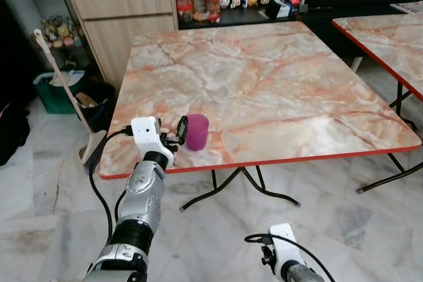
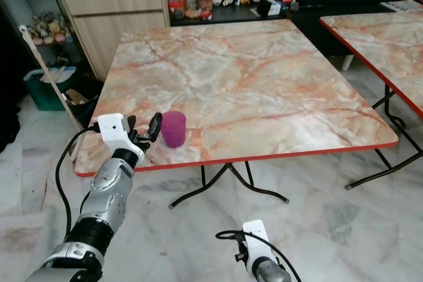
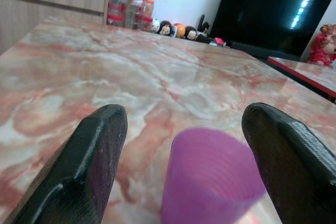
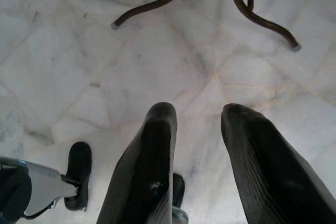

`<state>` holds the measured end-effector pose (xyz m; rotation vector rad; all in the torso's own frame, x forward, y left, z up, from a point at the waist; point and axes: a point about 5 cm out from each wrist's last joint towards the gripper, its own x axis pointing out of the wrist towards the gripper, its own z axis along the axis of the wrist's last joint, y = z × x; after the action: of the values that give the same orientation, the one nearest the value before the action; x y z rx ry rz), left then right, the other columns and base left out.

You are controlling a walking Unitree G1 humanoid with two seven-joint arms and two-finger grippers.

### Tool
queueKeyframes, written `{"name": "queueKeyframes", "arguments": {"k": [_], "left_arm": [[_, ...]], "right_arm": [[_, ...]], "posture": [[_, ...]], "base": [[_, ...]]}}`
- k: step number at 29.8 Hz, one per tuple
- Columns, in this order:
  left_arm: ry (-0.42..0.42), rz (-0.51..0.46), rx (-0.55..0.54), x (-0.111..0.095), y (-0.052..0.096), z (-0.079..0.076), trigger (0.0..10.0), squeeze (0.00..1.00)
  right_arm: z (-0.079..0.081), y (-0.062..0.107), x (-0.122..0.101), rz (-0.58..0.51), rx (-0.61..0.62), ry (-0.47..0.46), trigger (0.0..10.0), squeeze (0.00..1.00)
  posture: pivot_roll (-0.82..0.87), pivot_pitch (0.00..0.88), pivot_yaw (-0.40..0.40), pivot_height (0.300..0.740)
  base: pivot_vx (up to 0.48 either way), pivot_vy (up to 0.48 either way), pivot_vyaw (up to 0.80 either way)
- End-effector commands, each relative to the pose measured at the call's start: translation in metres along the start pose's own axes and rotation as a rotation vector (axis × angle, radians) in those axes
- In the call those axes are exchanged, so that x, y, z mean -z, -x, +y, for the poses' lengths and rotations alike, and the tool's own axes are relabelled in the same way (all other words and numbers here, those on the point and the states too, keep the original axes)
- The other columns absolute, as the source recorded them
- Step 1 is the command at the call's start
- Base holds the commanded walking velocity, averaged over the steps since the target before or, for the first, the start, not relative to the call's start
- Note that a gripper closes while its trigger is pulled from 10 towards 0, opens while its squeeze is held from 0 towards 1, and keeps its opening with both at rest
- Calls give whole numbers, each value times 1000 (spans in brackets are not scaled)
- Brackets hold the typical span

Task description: Setting the table

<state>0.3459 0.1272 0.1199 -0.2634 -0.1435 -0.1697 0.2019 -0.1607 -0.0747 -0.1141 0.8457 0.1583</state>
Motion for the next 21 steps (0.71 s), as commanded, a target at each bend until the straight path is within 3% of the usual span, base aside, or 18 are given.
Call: {"name": "queueKeyframes", "arguments": {"k": [1,18,21], "left_arm": [[-14,-11,7,-3,-2,1,10000,0],[-17,-36,-2,-8,-3,6,10000,0],[-21,-36,-17,-8,-1,10,10000,0]], "right_arm": [[2,-1,-3,-12,-5,2,10000,0],[4,-1,-2,-12,-12,9,10000,0],[4,-1,-2,-12,-15,10,10000,0]], "posture": [[-107,0,30,740],[-110,0,35,740],[-106,0,32,740]], "base": [[364,0,0],[374,0,0],[0,0,0]]}}
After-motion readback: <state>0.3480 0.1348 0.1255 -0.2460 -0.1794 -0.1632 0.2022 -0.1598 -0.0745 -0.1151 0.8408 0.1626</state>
